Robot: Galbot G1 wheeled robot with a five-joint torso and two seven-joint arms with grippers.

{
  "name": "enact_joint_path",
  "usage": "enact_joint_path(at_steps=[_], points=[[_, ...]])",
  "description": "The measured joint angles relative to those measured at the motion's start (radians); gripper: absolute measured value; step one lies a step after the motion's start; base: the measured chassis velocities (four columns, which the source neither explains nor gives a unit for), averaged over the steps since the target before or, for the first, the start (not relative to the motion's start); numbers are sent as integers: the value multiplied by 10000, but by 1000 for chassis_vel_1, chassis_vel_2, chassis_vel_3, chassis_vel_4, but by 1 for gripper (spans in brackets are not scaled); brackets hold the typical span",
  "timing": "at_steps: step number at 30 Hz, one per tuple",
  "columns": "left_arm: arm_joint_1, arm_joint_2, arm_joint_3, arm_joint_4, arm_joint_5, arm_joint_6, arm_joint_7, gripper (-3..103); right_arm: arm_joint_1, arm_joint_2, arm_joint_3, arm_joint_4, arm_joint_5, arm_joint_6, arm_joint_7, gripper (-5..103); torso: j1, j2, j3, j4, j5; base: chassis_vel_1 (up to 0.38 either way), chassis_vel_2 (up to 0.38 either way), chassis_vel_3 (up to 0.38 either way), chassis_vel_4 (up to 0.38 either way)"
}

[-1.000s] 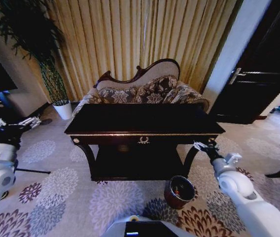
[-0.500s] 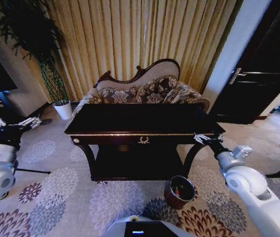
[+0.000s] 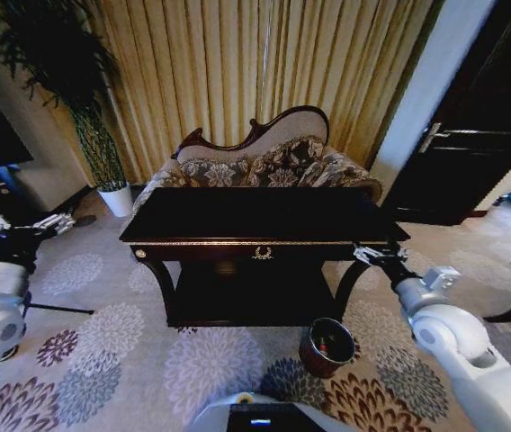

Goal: Move to the front of the table and place the trash on the table into the trash bin.

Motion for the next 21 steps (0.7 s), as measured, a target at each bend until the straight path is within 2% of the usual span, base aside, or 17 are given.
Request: enact_joint_path(at_steps=[21], points=[[-11, 81, 27, -47, -10, -6, 54, 100, -165, 56, 120, -60, -17, 30, -20, 100, -2, 1, -1, -1, 3, 166, -170, -168, 162]])
